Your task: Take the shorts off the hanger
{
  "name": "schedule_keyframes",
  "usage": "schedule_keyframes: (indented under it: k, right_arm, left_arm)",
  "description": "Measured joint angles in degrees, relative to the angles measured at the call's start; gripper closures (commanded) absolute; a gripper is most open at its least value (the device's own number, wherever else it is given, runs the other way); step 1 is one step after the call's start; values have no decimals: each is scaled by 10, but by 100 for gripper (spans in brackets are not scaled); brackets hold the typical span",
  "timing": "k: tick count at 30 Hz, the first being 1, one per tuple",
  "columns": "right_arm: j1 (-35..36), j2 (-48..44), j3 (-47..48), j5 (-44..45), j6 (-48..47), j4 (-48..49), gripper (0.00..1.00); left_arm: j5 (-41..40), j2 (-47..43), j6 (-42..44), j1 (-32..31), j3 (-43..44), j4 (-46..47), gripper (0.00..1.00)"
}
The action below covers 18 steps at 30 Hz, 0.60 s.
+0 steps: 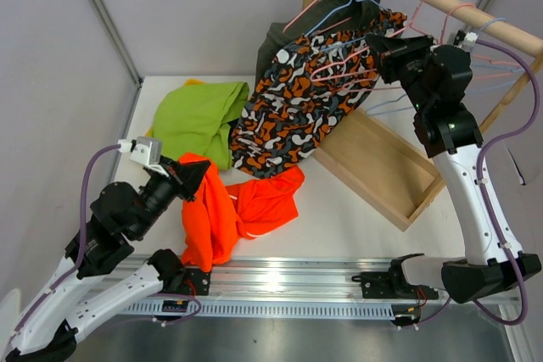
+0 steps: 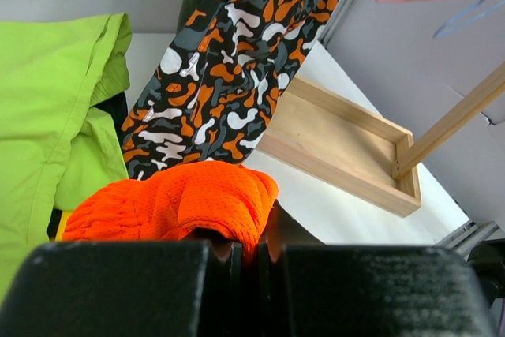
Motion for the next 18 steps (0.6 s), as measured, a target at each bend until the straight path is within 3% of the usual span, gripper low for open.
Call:
schedule_keyframes:
  k: [18]
  right_arm:
    - [-3, -101, -121, 11, -6, 33, 100]
  left_arm:
    - [-1, 16, 0, 0, 14, -2, 100]
